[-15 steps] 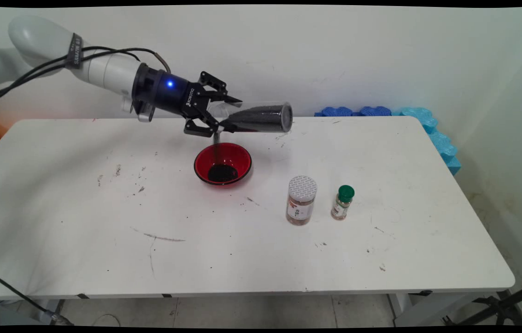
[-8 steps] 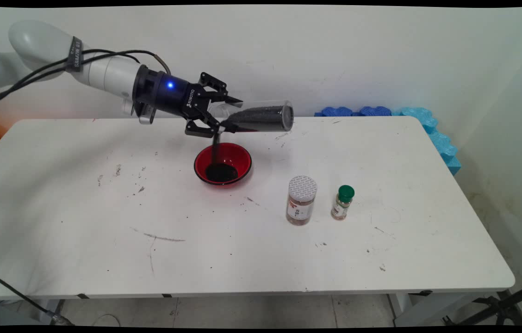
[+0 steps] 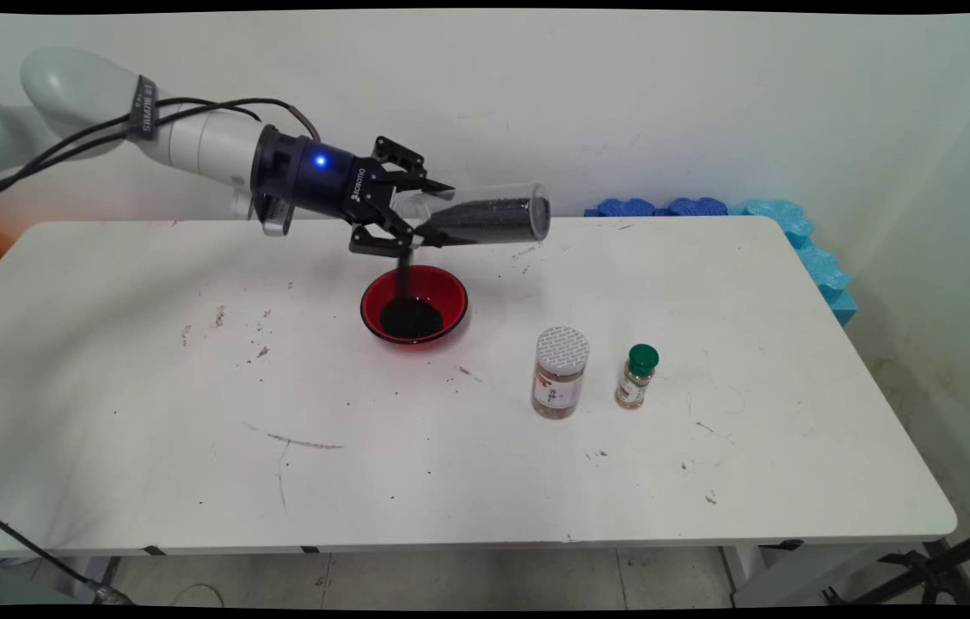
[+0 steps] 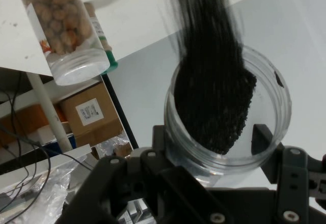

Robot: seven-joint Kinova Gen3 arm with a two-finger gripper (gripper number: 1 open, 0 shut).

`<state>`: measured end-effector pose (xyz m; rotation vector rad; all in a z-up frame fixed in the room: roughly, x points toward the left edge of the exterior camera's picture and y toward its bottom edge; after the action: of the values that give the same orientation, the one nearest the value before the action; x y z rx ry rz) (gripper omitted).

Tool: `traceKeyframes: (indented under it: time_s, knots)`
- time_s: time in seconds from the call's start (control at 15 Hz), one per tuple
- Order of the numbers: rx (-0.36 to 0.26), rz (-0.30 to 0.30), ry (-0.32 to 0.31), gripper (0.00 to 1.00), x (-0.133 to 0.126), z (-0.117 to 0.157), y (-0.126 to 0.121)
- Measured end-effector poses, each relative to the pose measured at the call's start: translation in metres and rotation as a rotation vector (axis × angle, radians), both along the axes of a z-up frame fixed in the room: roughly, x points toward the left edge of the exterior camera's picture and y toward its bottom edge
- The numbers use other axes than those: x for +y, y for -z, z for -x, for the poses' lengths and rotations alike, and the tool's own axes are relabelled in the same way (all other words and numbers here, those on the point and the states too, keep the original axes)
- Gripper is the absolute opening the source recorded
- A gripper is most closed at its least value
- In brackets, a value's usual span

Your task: Pour the black seasoning powder in the red bowl

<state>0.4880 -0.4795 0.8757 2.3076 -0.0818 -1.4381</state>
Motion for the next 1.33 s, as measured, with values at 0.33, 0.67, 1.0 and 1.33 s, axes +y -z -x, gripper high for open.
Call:
traceKeyframes:
  time_s: [0.33, 0.67, 1.0, 1.33]
  knots:
    - [0.003, -0.002, -0.003, 0.00, 0.0014, 0.0022, 0.0037]
    - [0.000, 0.002, 0.000, 0.00, 0.0022, 0.0039, 0.0065]
    - [-0.036, 0.061, 0.039, 0.00, 0.0017, 0.0044, 0.0071]
    - [-0.117, 0.176, 0.100, 0.00, -0.0015, 0.0034, 0.0034]
